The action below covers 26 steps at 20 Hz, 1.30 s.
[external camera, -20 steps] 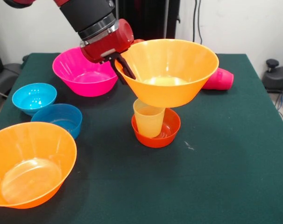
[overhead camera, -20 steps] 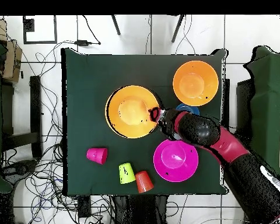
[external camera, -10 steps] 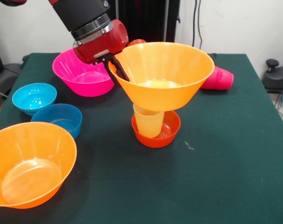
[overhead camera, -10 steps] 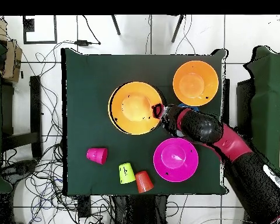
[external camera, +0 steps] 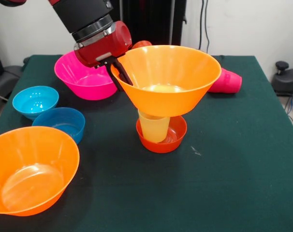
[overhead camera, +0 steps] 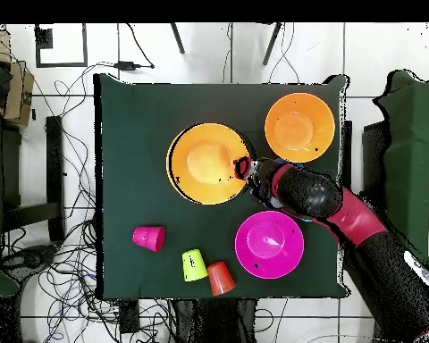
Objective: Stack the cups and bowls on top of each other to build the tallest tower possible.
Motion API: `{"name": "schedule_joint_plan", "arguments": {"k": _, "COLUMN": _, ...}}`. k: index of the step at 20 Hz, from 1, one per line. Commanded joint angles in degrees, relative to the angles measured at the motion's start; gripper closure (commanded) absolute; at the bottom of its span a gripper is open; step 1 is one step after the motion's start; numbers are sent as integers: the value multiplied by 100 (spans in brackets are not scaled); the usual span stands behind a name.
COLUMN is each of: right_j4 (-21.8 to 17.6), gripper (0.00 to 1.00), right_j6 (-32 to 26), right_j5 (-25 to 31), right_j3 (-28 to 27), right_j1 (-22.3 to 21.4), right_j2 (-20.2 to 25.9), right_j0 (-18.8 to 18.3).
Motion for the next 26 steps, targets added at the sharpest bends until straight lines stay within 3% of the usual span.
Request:
{"name": "schedule_joint_plan", "arguments": {"k": 1, "right_j4": -109, "gripper": 100, "right_j6": 232, "right_j5": 344, "right_j3": -358, "right_j1": 128, "right_j2": -304, "right_j0": 200}}
{"name": "schedule_joint_plan", "arguments": {"k": 26, "right_j4": -214, "gripper": 100, "right_j6": -52, "right_j5": 627, "right_j3": -477, "right_j1": 138, "right_j2": -361, "right_j0": 41}}
